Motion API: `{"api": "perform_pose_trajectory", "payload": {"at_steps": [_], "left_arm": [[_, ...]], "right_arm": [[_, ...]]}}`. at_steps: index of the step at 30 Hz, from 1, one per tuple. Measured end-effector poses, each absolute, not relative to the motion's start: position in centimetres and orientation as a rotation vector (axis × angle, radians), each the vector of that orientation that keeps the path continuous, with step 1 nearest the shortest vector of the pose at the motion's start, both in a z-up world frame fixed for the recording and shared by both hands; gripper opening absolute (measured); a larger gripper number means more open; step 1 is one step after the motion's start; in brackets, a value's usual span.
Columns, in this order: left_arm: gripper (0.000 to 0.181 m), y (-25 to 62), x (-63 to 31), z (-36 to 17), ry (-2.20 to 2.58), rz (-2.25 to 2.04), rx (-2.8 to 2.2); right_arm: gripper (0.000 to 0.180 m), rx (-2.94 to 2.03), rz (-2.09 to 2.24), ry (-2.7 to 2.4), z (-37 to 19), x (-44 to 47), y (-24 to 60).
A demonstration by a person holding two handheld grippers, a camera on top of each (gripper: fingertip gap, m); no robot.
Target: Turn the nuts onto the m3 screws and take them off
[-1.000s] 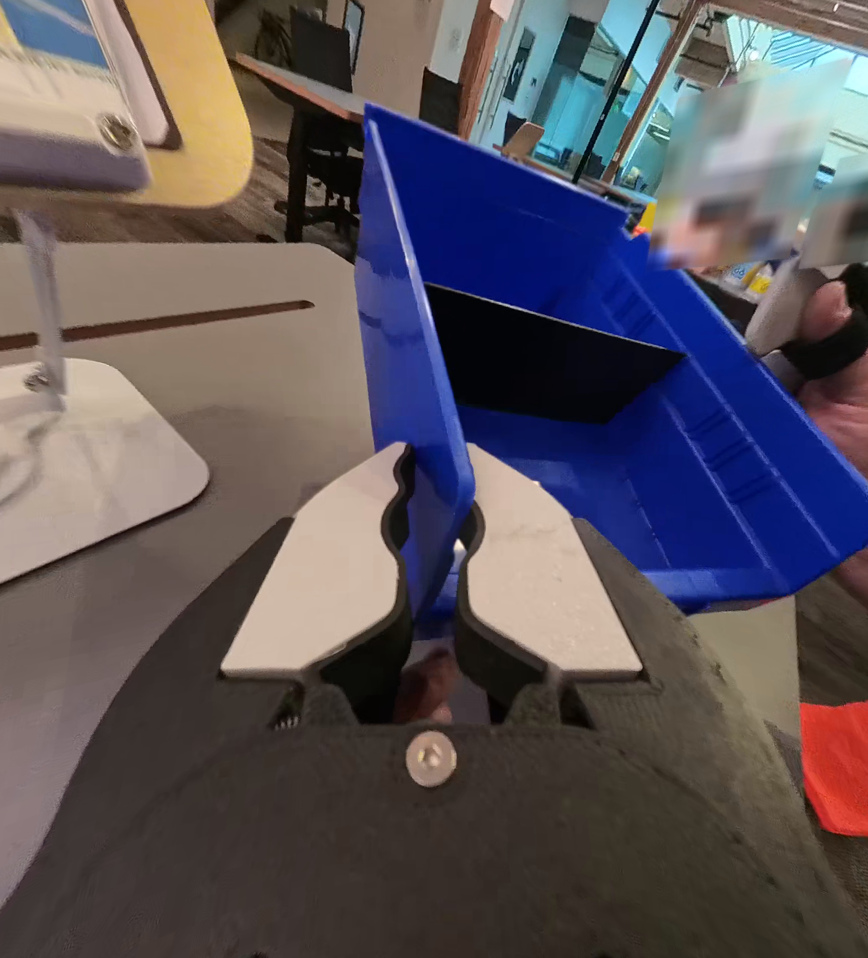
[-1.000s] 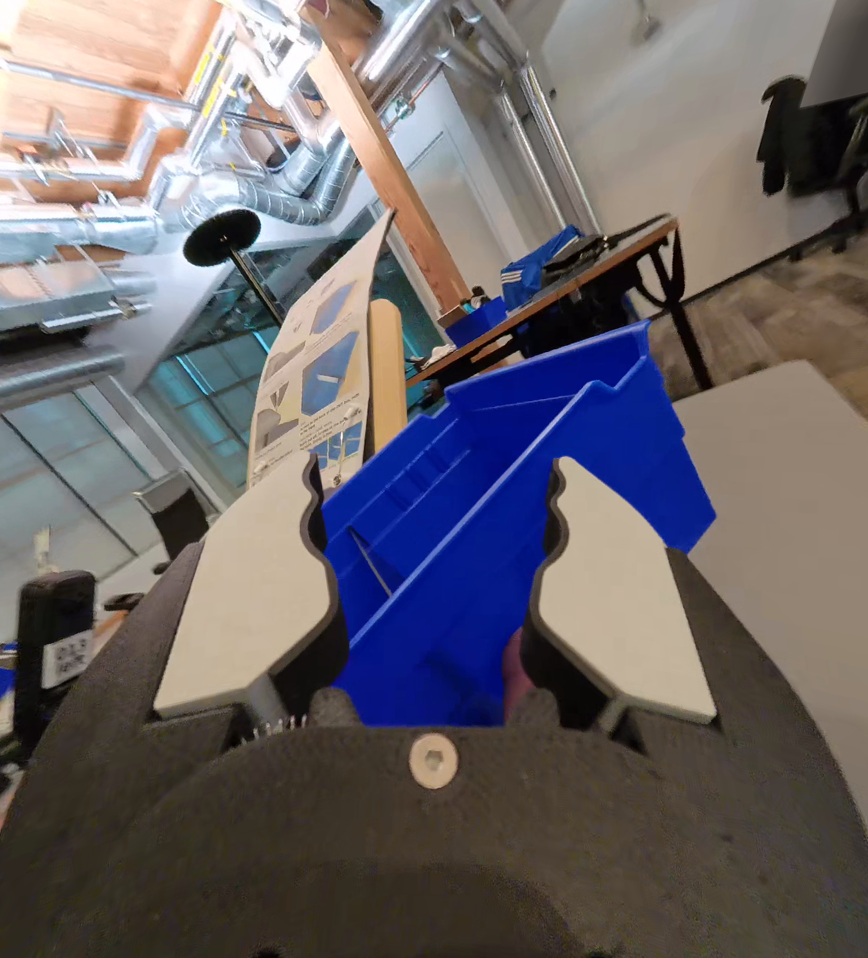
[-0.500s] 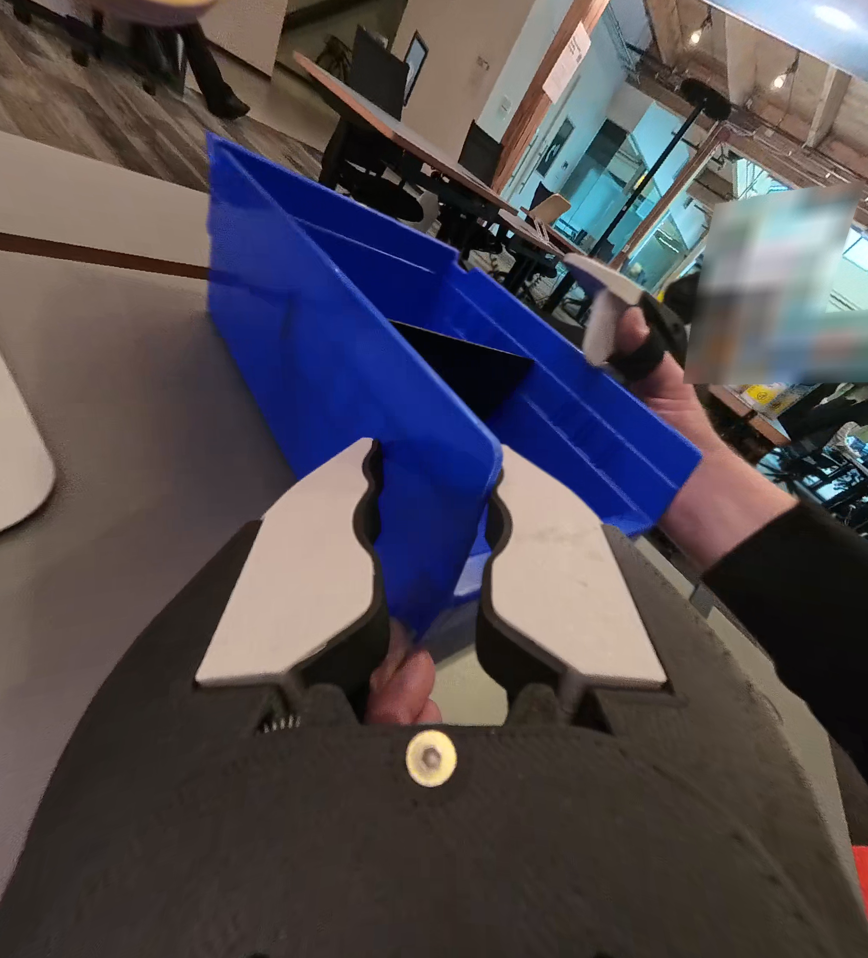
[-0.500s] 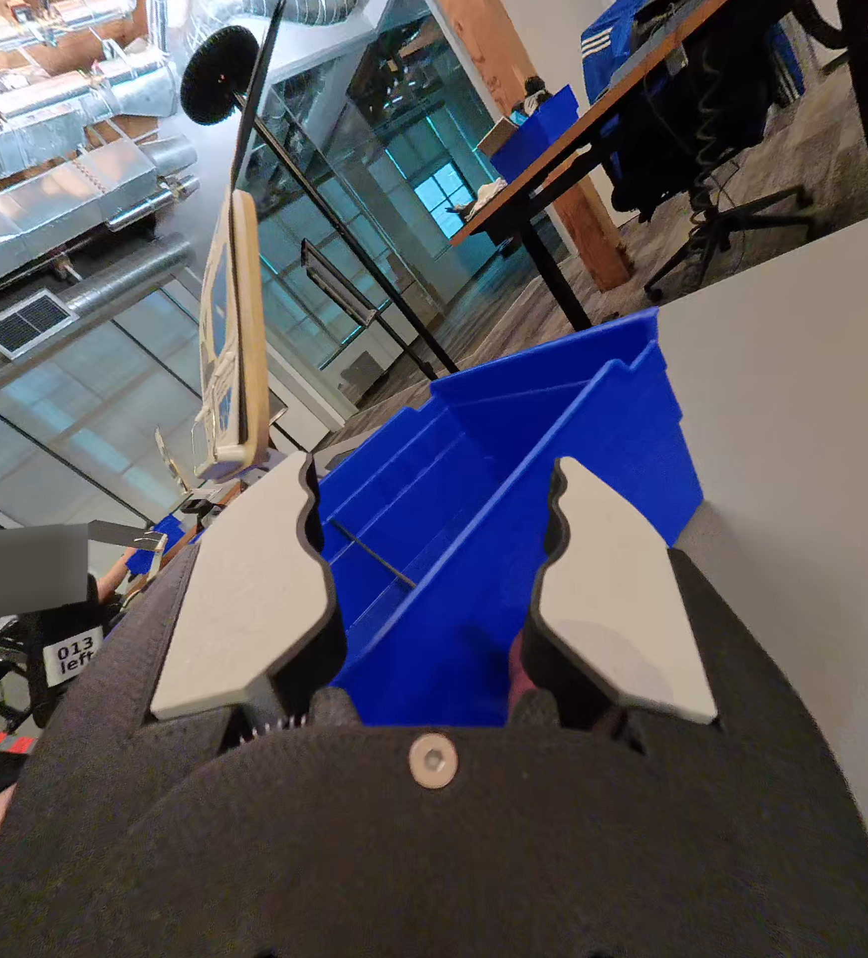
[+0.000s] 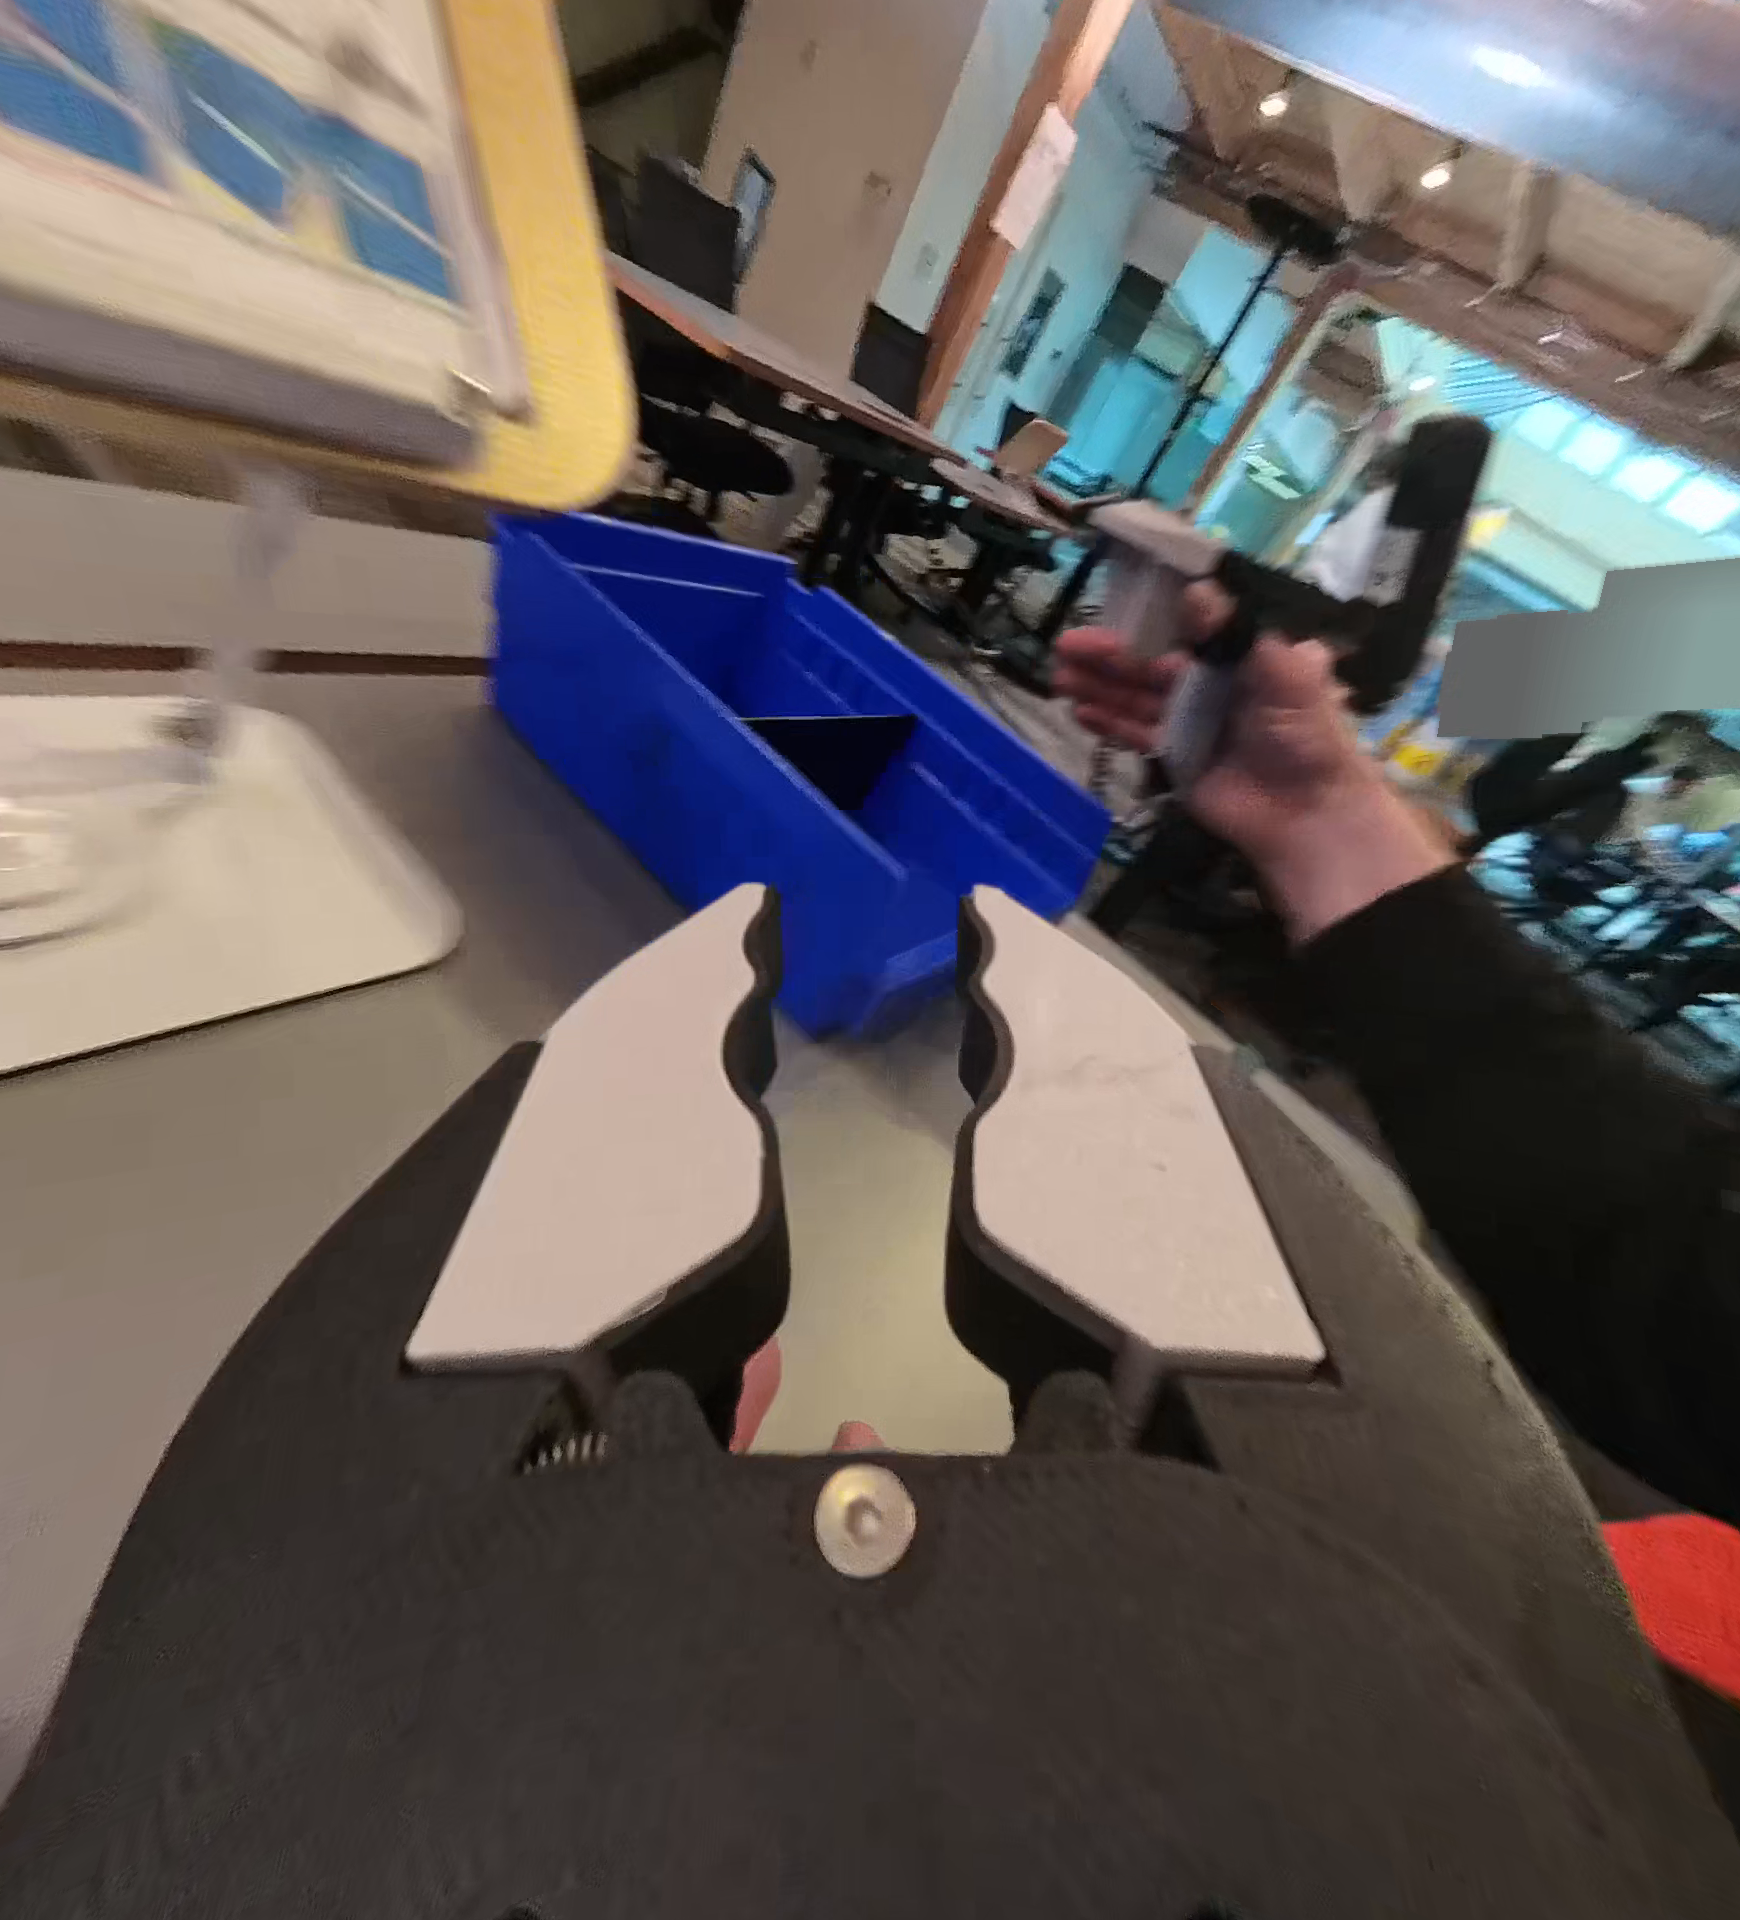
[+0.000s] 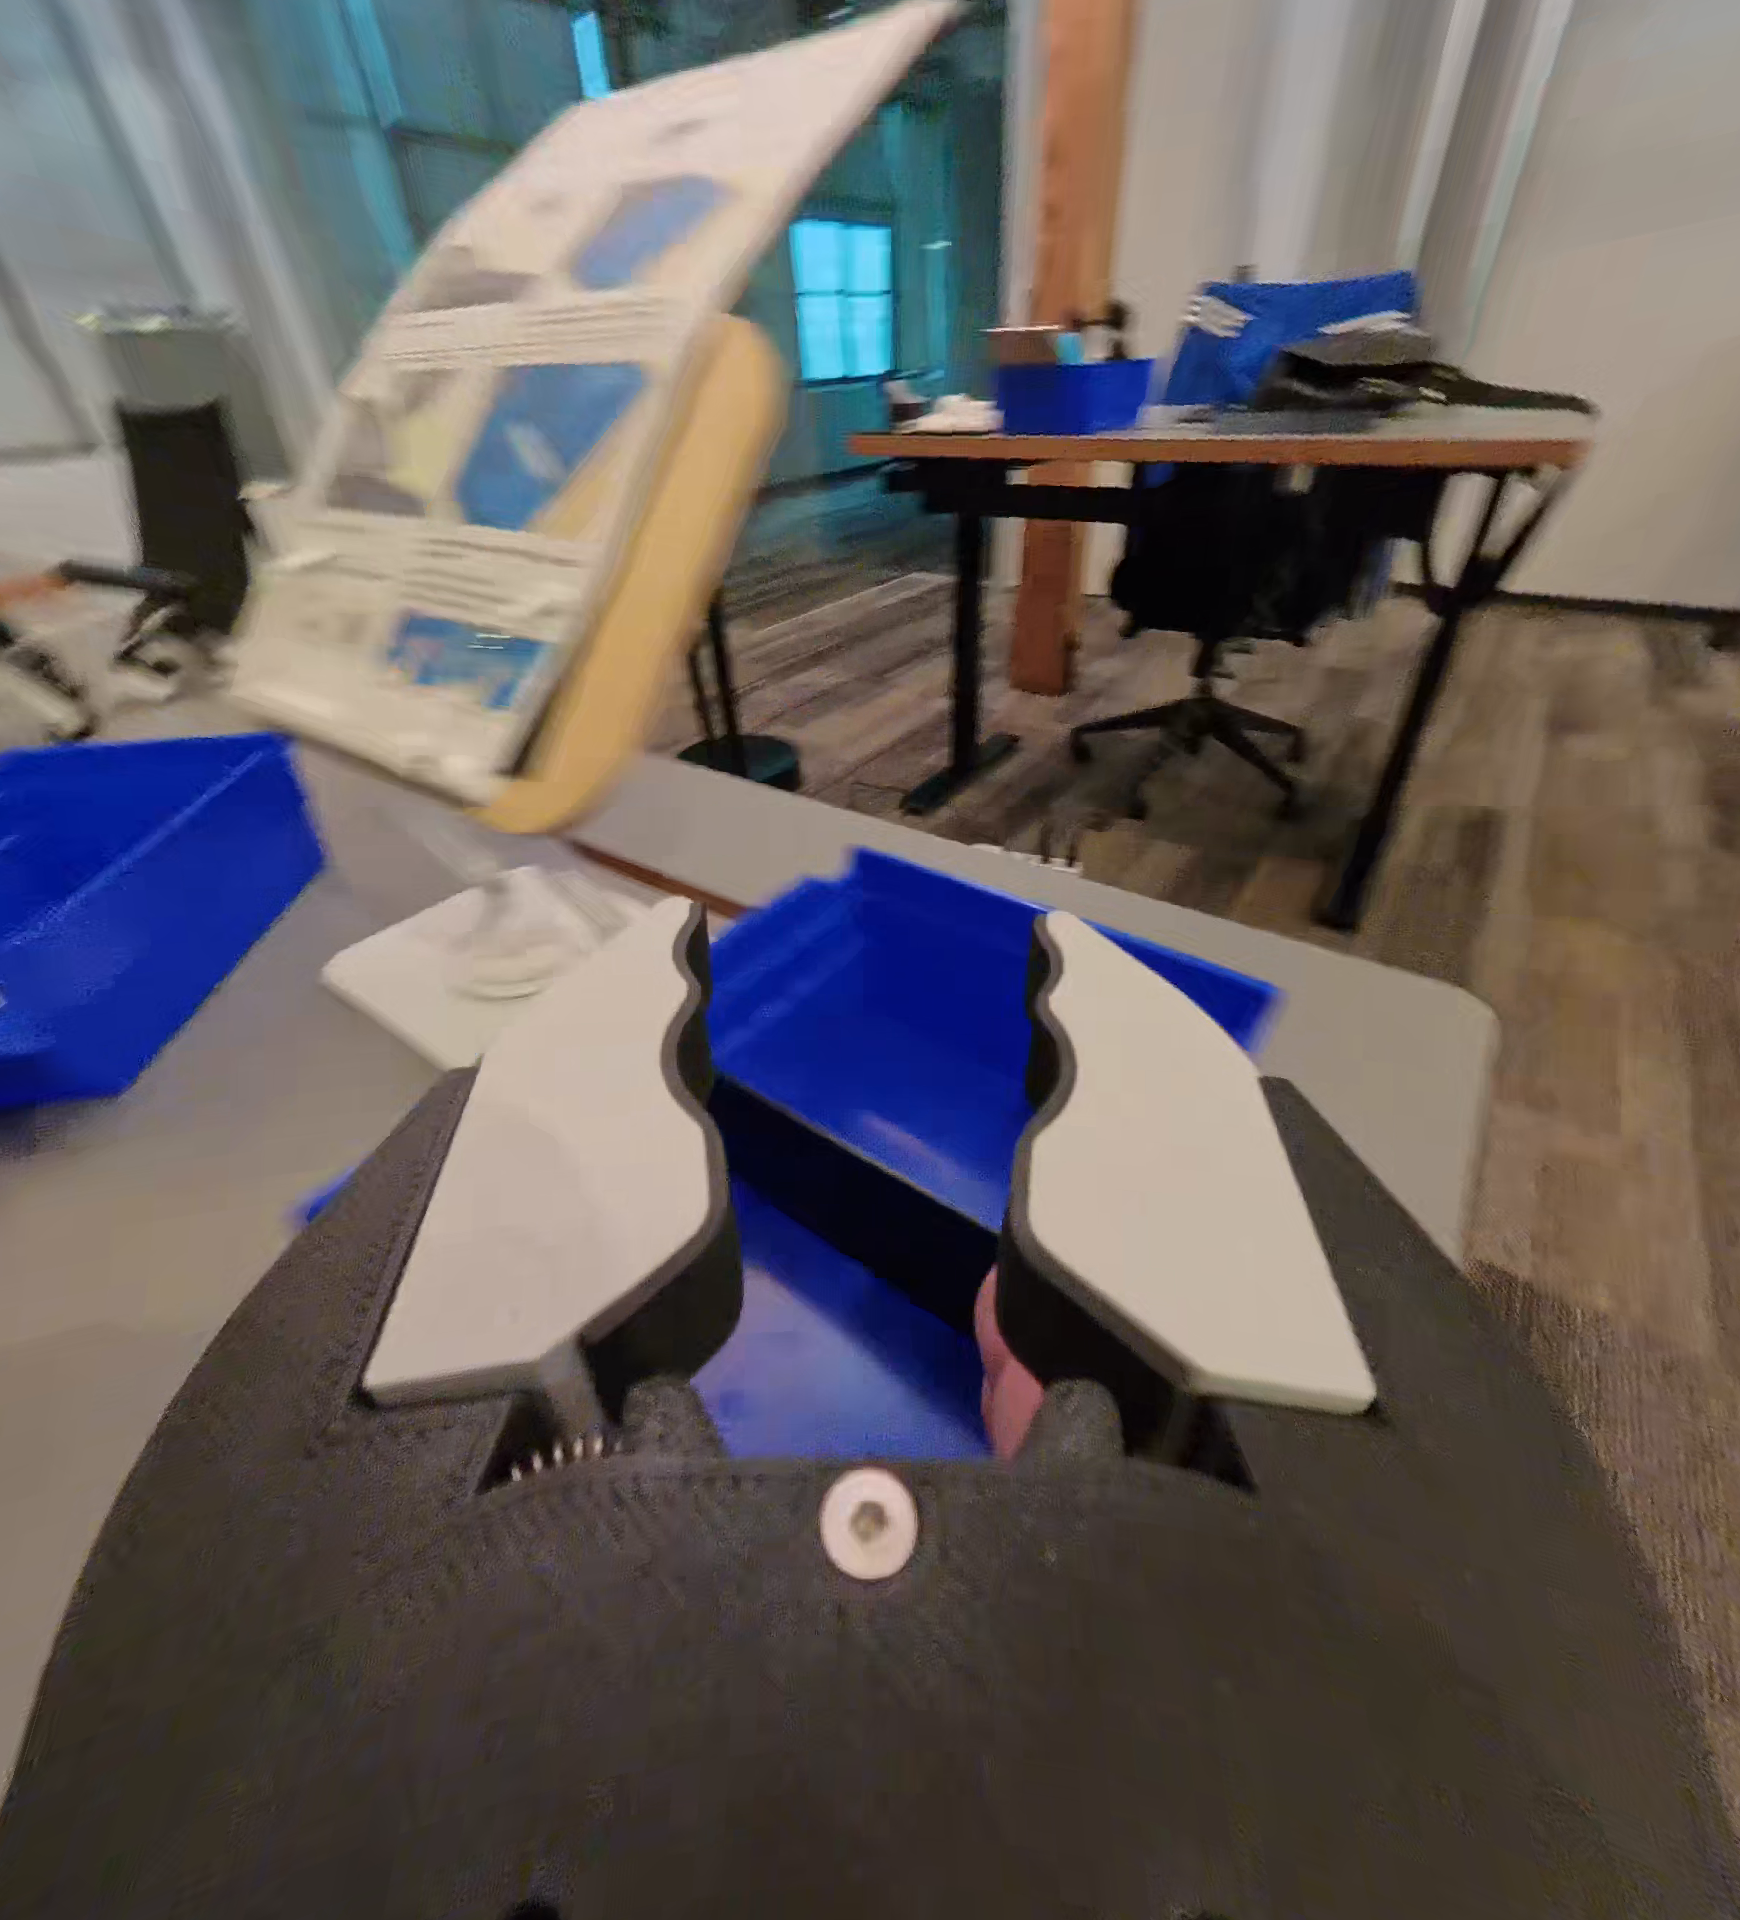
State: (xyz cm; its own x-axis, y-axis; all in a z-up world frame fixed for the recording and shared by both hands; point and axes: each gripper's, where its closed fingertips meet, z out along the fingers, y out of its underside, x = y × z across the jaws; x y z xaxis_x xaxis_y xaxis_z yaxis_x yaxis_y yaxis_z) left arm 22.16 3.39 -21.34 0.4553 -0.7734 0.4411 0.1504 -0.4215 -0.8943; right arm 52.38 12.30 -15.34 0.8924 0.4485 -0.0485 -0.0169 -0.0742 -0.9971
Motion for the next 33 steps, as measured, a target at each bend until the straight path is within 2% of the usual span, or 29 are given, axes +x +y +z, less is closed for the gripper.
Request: {"api": "perform_pose_trajectory", "payload": {"at_steps": [1, 7, 12, 14, 18, 21, 26, 33], "left_arm": [[0.031, 3.1, 19.0, -20.9, 0.538, -1.064, -1.713], [0.031, 1.6, -1.5, -18.8, 0.444, -0.274, -1.723], [0.031, 1.6, -8.6, -21.8, 0.256, -0.156, -1.788], [0.040, 2.2, -9.4, -23.9, 0.186, -0.182, -1.860], [0.047, 2.2, -10.2, -27.1, 0.081, -0.206, -1.946], [0.041, 2.5, -9.8, -29.0, 0.055, -0.281, -1.995], [0.029, 4.1, -12.1, -29.2, 0.014, -0.283, -1.982], [0.013, 9.5, -18.9, -29.3, 0.025, -0.374, -2.016]], "right_arm": [[0.054, -1.615, 0.400, -0.422, -14.1, 49.0, 11.1], [0.052, -1.523, 0.791, -0.771, -13.7, 23.6, 6.1], [0.071, -1.516, 0.977, -0.791, -19.1, 10.2, 8.7], [0.080, -1.563, 0.952, -0.807, -21.4, 7.6, 10.3], [0.076, -1.673, 0.936, -0.786, -24.8, 5.0, 11.6], [0.068, -1.670, 0.956, -0.782, -25.2, 3.5, 11.4], [0.061, -1.679, 0.922, -0.837, -25.8, 0.9, 10.3], [0.066, -1.664, 0.907, -0.850, -25.9, -4.4, 8.9]]}}
